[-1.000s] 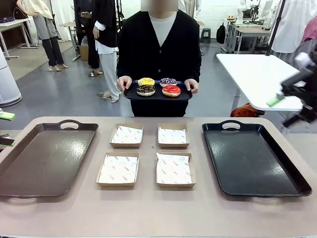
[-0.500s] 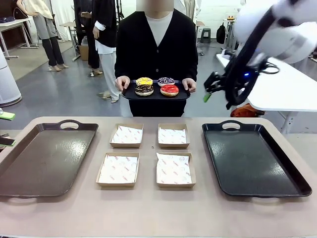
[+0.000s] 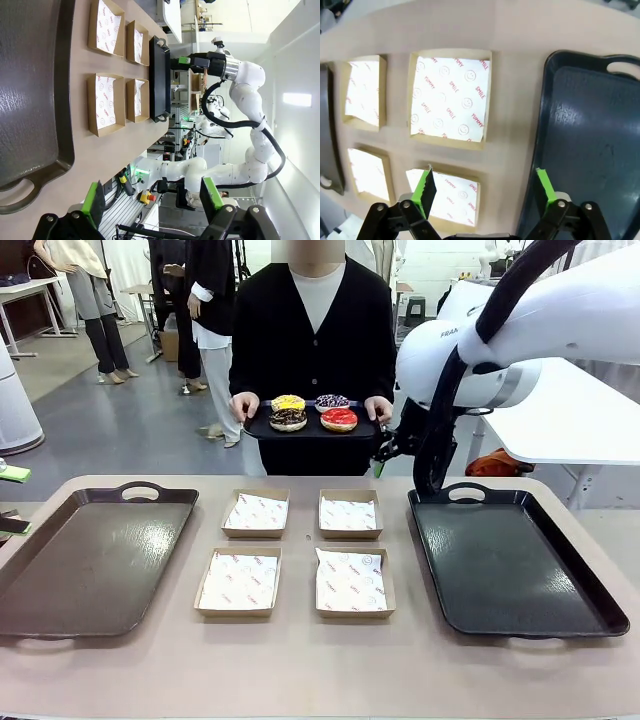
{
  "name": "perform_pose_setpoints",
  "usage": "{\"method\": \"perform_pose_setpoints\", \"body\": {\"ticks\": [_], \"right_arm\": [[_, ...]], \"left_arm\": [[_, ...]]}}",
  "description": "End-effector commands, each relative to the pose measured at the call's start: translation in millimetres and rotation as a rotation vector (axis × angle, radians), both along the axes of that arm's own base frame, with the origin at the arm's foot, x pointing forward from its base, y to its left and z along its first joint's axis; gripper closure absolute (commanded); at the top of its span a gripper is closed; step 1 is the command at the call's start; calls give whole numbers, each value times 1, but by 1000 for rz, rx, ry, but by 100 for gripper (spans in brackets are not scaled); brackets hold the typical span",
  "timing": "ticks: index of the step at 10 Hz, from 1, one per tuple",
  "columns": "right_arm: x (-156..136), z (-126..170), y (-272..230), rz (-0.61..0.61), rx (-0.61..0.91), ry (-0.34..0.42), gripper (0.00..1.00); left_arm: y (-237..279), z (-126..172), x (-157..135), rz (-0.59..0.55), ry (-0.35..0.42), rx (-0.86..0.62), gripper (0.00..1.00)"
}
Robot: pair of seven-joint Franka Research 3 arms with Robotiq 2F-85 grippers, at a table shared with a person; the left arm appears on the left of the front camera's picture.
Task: Individually package the donuts and arrange them on the tray.
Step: Pick up one Paper togo box.
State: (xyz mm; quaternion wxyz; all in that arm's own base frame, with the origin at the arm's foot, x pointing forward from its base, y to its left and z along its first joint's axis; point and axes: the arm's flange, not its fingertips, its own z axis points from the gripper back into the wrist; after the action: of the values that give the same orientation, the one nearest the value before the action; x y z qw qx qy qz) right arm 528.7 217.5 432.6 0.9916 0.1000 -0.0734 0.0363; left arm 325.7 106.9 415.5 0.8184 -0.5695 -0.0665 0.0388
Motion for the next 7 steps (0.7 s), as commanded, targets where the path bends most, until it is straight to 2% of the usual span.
{"method": "perform_pose_setpoints", "body": {"ticks": [1,2,3,7], "right_arm": [[1,0,-1,-26,10,-13,0],[0,6,-6,-18,38,-15,0],[0,-2,2,2,0,4,0],[0,-2,2,2,0,4,0]], "left_arm": [[0,2,0,-3,-3,-7,0],[0,2,0,-3,-3,-7,0],[0,2,0,-3,-3,-7,0],[0,2,0,-3,-3,-7,0]]}}
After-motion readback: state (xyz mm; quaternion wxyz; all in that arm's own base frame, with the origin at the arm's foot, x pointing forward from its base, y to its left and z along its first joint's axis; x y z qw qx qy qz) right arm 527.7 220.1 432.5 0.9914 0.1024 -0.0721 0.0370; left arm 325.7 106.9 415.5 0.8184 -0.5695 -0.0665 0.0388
